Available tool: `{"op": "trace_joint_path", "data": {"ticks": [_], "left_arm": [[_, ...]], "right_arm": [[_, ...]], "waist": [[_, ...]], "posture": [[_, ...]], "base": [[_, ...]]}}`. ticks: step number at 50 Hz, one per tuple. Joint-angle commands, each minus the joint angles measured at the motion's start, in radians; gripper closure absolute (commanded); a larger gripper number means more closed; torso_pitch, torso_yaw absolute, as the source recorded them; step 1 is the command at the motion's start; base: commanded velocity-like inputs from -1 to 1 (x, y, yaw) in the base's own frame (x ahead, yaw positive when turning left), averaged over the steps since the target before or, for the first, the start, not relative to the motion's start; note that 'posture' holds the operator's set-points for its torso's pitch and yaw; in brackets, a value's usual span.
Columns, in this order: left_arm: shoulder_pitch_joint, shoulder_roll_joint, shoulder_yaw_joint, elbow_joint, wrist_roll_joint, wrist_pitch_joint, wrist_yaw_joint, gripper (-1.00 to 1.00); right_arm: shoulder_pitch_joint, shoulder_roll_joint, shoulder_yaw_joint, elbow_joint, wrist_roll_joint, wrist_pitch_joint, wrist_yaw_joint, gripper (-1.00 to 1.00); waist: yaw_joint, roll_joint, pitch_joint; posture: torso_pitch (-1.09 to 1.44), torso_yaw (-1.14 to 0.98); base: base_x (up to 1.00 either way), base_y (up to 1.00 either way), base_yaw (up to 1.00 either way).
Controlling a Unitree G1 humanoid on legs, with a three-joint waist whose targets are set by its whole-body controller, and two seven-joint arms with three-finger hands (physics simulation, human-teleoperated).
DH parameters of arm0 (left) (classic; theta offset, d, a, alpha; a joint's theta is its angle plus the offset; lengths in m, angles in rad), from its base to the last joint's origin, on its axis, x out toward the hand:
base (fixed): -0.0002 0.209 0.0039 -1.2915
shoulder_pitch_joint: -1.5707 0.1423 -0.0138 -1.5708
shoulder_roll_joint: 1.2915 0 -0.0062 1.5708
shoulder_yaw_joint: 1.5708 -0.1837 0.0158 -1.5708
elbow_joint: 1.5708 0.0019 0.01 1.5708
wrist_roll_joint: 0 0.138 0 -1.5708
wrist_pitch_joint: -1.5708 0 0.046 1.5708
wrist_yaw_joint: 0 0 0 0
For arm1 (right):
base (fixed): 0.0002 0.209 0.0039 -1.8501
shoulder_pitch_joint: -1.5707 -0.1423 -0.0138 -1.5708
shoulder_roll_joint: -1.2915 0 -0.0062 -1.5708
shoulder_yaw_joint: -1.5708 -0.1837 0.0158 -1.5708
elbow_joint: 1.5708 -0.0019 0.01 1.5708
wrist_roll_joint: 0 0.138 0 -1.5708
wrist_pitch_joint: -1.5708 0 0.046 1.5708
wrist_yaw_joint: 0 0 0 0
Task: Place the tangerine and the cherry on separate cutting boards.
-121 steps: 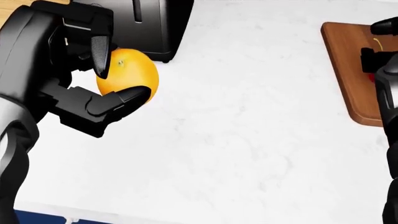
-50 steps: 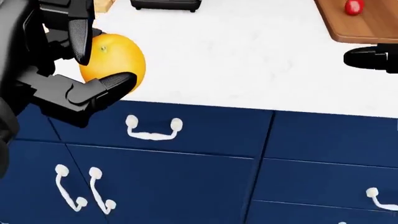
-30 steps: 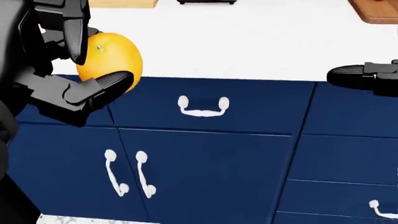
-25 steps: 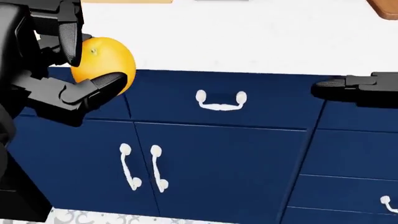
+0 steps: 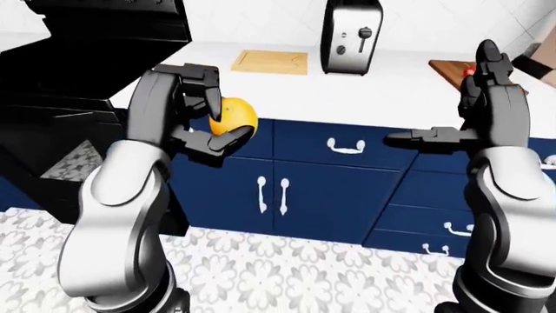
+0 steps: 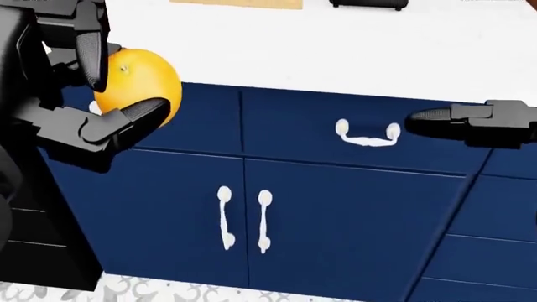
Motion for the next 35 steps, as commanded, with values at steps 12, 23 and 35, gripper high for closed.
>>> {"op": "trace_joint_path", "data": {"ticks": [12, 23, 35], "left_arm": [[-0.028, 0.008, 0.009, -0.024, -0.012, -0.023, 0.007, 1.00], [-0.023, 0.010, 0.012, -0.027, -0.019, -0.026, 0.011, 1.00], [-0.006, 0.004, 0.009, -0.025, -0.021, -0.042, 0.015, 1.00]], "right_arm": [[-0.025, 0.002, -0.003, -0.028, -0.005, -0.027, -0.014, -1.00], [-0.020, 0.006, -0.002, -0.027, -0.005, -0.036, -0.026, -1.00], [0.007, 0.024, -0.004, -0.032, 0.013, -0.057, -0.039, -1.00]], "waist": [[0.003, -0.073, -0.025], [-0.007, 0.048, -0.016], [-0.001, -0.063, -0.018]], "posture": [[0.00, 0.00], [0.00, 0.00], [0.00, 0.00]], "base": [[0.03, 0.09, 0.00], [0.08, 0.12, 0.00], [0.12, 0.12, 0.00]]}}
